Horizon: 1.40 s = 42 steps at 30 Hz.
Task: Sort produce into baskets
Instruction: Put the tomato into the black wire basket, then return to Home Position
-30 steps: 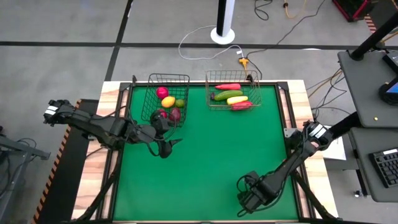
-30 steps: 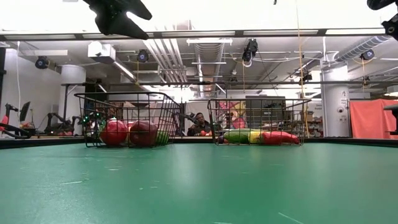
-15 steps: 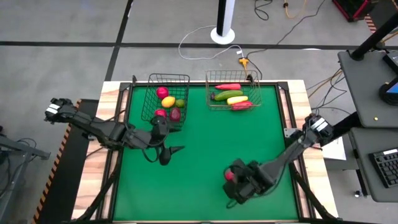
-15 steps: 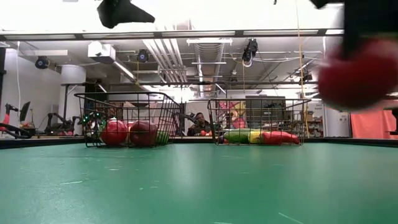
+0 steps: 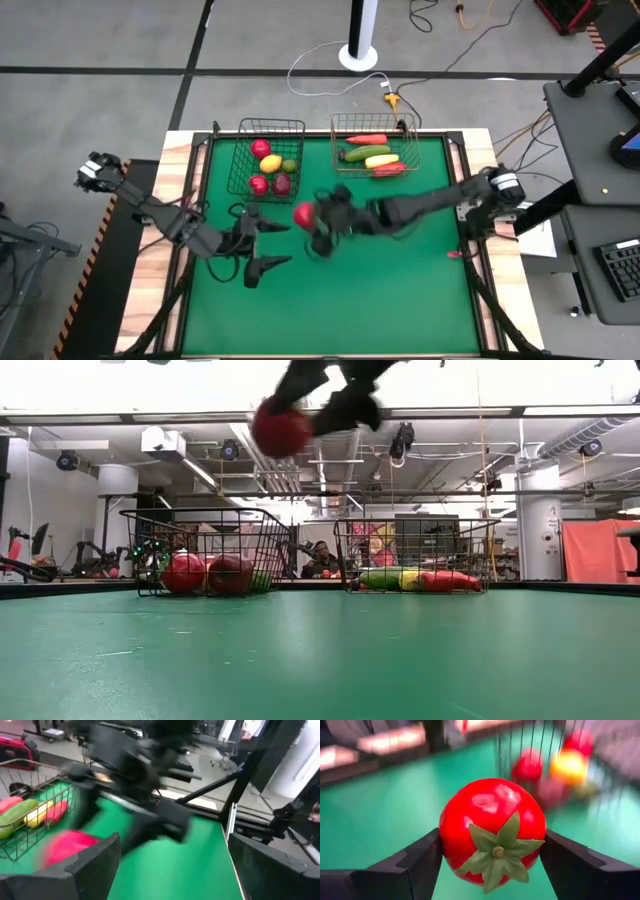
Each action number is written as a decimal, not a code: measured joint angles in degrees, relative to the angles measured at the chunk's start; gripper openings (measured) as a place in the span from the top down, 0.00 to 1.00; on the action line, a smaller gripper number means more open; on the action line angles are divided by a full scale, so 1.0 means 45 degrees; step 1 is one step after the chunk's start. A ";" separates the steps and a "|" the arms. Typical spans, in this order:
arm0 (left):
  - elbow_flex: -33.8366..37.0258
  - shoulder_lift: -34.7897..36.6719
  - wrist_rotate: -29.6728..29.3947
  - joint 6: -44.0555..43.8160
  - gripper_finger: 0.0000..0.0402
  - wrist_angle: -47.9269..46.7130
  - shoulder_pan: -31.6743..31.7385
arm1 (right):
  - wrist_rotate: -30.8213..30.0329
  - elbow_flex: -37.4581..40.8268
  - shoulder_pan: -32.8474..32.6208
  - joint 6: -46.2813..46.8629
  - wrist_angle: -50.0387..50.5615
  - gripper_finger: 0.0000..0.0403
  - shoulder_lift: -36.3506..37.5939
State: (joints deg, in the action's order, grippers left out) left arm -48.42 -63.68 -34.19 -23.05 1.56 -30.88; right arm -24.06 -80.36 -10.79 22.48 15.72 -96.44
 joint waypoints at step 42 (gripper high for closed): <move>-0.0063 0.0801 -0.2318 0.1680 0.14 0.1606 -0.1180 | 0.2813 -0.1846 0.6147 -0.5800 -0.6050 0.18 -0.3702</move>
State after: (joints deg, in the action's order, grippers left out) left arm -48.71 -60.07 -44.62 -15.49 8.79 -36.18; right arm -11.40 -88.66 16.87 -3.62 -11.51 -113.10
